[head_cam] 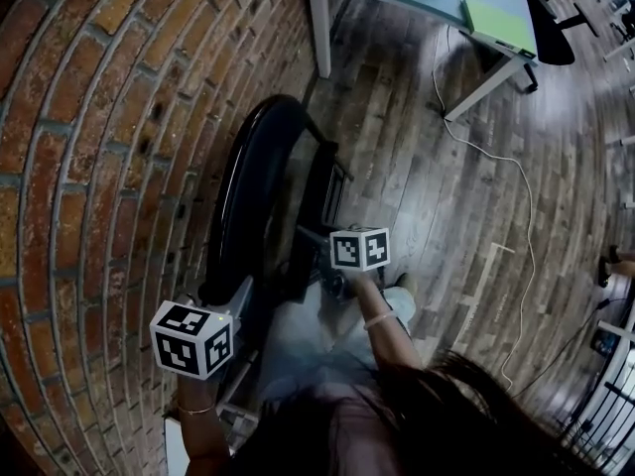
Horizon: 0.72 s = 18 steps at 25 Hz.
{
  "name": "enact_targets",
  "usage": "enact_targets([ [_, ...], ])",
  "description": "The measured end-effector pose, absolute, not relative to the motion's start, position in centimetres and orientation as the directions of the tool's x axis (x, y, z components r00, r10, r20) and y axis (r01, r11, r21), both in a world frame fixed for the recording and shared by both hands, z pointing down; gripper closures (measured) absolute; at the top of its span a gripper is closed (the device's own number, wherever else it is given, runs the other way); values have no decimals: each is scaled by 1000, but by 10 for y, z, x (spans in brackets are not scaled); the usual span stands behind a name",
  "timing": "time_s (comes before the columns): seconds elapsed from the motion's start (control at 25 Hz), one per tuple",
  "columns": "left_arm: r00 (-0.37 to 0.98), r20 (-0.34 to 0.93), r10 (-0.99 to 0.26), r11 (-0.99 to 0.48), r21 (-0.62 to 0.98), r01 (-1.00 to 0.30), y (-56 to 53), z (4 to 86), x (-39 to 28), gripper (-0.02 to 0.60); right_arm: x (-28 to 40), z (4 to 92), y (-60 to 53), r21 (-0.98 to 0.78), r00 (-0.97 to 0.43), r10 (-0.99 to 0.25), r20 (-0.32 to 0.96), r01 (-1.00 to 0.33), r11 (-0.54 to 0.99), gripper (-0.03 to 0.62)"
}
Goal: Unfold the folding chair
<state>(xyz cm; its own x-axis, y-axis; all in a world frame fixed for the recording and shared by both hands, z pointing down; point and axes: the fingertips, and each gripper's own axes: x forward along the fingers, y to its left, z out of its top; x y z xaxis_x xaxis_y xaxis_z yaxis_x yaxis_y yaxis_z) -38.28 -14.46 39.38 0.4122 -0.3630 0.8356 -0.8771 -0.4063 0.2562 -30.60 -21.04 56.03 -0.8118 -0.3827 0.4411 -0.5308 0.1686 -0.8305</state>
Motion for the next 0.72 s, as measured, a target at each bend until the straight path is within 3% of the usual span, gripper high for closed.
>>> enact_targets([
  [0.72, 418, 830, -369, -438, 241, -866, -124, 388, -327, 489, -254, 558, -193, -892, -809, -452, 375, -449, 62, 494],
])
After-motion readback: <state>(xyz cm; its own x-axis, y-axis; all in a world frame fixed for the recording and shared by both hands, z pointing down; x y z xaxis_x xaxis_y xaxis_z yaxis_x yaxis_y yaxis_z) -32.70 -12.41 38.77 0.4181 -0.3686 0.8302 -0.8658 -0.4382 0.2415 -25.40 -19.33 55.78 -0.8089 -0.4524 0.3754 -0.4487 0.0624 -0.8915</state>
